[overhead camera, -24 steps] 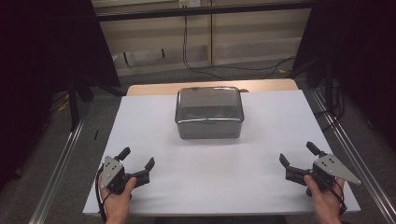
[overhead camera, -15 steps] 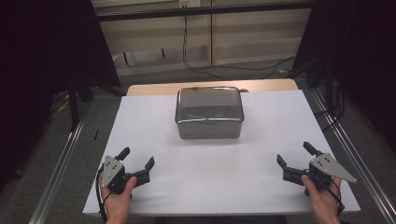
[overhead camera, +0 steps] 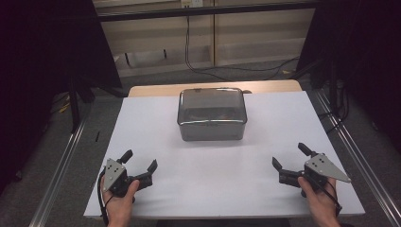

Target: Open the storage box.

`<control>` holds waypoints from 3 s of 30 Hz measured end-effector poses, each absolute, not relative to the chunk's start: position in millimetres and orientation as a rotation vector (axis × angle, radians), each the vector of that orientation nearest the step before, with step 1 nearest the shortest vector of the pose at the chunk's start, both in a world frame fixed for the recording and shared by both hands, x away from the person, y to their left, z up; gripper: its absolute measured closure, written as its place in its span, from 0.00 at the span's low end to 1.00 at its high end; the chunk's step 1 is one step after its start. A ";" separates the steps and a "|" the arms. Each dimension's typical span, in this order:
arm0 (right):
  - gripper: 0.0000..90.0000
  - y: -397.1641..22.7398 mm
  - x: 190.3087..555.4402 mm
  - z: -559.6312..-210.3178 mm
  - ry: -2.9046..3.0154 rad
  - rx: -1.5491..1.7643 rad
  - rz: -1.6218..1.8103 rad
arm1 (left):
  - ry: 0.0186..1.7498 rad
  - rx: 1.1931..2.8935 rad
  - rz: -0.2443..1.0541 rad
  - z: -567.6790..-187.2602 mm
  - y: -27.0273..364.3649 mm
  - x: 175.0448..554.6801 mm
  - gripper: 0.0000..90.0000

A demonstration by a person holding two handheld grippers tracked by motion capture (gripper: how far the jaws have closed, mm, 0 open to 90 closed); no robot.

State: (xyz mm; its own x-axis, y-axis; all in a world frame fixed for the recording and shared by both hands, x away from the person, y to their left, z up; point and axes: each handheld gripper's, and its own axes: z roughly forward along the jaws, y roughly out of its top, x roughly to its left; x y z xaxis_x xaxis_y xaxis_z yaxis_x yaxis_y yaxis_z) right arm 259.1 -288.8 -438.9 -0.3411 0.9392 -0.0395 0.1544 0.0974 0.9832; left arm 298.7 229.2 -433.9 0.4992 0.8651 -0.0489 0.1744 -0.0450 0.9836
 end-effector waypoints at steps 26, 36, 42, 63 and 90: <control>0.00 -235.3 284.0 -435.7 1.735 1.020 1.429 | 0.923 1.540 0.702 -433.1 228.4 295.5 0.05; 0.00 -214.7 296.4 -431.5 1.760 0.988 1.447 | 0.922 1.551 0.695 -433.6 228.0 296.3 0.05; 0.00 -200.6 301.4 -431.0 1.768 0.955 1.441 | 0.907 1.541 0.695 -432.2 227.3 294.8 0.05; 0.00 -178.0 334.9 -416.0 1.770 0.859 1.421 | 0.932 1.559 0.679 -436.0 227.6 298.9 0.05; 0.06 -148.5 360.4 -409.8 1.800 0.548 1.099 | 0.923 1.572 0.702 -436.1 226.1 302.3 0.05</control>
